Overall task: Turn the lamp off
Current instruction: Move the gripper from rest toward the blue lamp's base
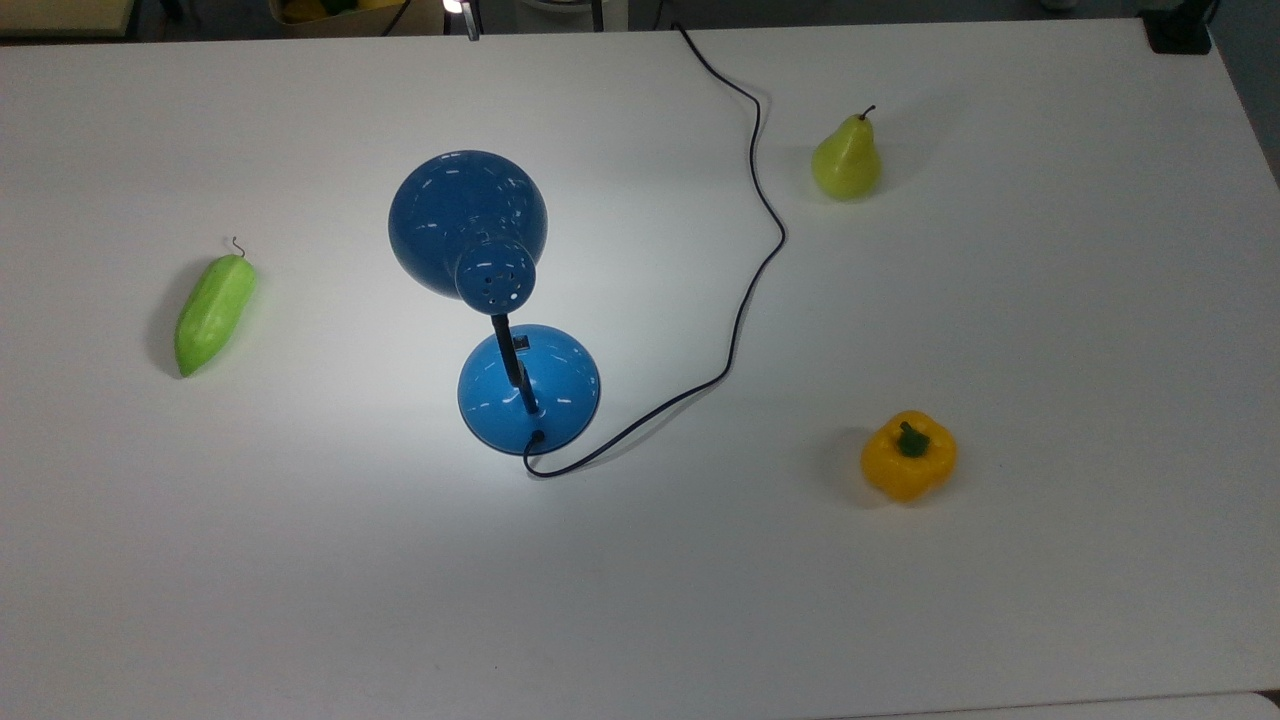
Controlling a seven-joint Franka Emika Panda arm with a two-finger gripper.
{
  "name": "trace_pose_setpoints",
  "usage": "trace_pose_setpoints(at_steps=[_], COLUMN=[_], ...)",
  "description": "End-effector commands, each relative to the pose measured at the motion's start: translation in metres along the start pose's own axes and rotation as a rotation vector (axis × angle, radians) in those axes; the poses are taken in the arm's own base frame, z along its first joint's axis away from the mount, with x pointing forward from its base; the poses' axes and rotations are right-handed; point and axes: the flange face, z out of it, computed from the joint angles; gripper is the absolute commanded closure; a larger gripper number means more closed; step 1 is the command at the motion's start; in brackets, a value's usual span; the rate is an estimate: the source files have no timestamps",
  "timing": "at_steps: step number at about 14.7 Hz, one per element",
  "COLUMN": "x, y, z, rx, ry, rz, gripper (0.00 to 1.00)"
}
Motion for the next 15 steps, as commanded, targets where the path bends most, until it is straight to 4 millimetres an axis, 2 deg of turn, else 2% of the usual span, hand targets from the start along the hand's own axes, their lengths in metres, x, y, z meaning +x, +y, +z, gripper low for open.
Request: trace_pose_setpoints(at_steps=[1, 10, 11, 13, 14, 15], x=[0.0015, 0.0006, 0.0006, 0.0006, 0.0014, 0.0037], y=[-0.0018, -0.0019, -0.0019, -0.0019, -0.0029, -0.0056], z=[0.0019, -0.0008, -0.0008, -0.0008, -0.0015, -0.002], rx=[-0.013, -0.014, -0.014, -0.014, -0.012, -0.01], ry=[0.011, 0.017, 0.017, 0.017, 0.024, 0.044], rz=[-0.021, -0.032, -0.032, -0.033, -0.033, -0.027], gripper=[0.0, 0.0, 0.02, 0.16, 0.3, 0.5])
